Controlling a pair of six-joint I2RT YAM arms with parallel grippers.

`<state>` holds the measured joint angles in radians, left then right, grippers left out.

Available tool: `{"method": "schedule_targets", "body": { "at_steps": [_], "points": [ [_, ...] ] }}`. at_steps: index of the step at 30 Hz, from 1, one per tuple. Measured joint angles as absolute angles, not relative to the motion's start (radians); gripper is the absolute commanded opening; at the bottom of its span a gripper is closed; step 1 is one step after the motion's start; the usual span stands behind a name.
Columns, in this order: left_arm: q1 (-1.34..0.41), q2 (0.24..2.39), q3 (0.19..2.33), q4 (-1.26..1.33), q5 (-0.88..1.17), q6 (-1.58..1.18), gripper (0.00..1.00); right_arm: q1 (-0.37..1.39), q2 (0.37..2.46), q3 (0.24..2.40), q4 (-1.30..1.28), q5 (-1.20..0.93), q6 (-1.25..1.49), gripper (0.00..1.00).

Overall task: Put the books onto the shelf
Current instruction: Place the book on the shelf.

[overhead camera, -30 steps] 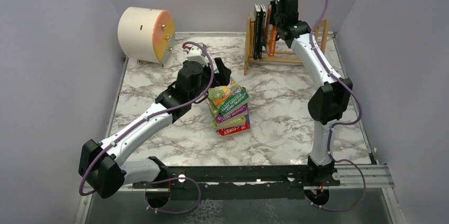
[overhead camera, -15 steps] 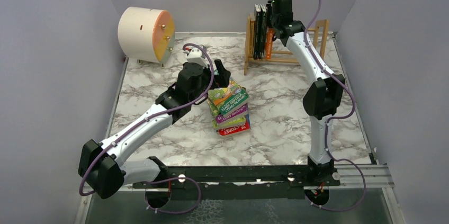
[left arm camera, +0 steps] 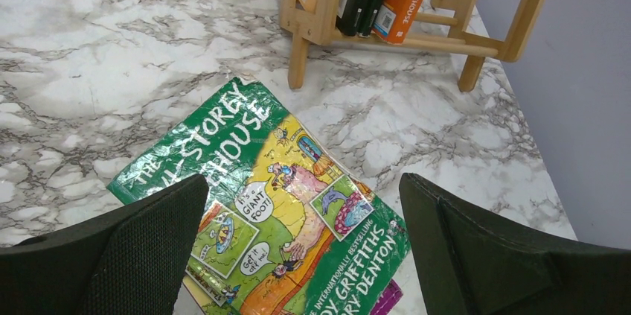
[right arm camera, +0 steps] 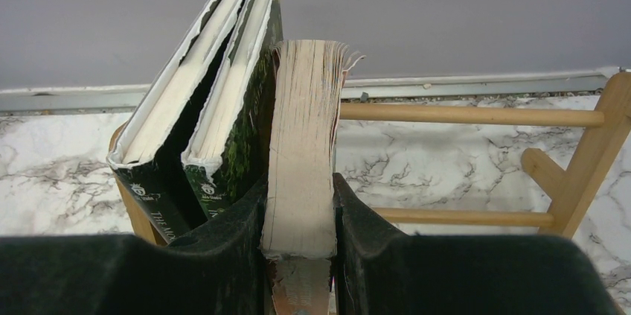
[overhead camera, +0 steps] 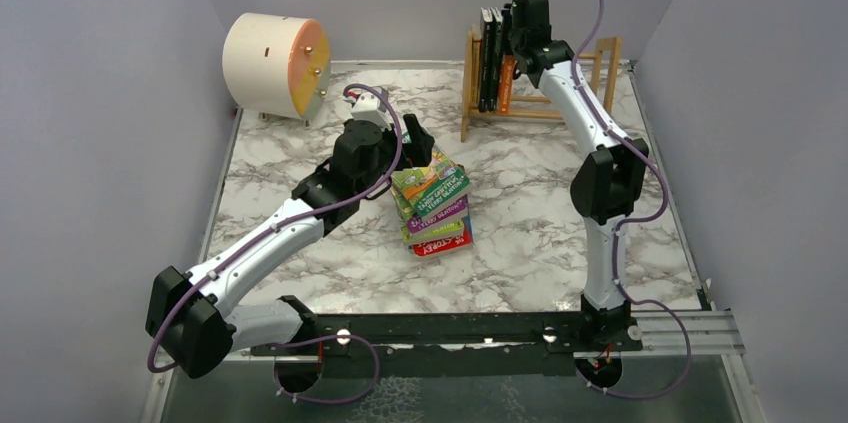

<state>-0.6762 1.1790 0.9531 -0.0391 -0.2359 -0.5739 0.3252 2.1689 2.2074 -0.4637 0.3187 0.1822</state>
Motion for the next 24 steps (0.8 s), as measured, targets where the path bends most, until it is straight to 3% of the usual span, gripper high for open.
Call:
{"method": "schedule_targets", "body": {
  "at_steps": [5, 7, 13, 15, 24],
  "points": [
    [-0.676, 1.179, 0.953, -0.039, -0.236, -0.574, 0.98, 0.325, 2.191, 2.207, -0.462, 0.317, 0.187, 0.01],
    [-0.676, 1.179, 0.953, -0.039, -0.236, -0.574, 0.98, 0.325, 2.194, 2.208, -0.456, 0.317, 0.187, 0.06],
    [-0.676, 1.179, 0.953, -0.039, -0.236, -0.574, 0.98, 0.325, 2.194, 2.207, -0.455, 0.317, 0.2, 0.44],
    [-0.676, 1.179, 0.953, -0.039, -0.236, -0.574, 0.98, 0.325, 2.193, 2.202, -0.441, 0.316, 0.213, 0.51],
    [-0.676, 1.178, 0.95, -0.039, -0.237, -0.574, 0.98, 0.325, 2.165, 2.144, -0.387, 0.316, 0.233, 0.56]
  ]
}}
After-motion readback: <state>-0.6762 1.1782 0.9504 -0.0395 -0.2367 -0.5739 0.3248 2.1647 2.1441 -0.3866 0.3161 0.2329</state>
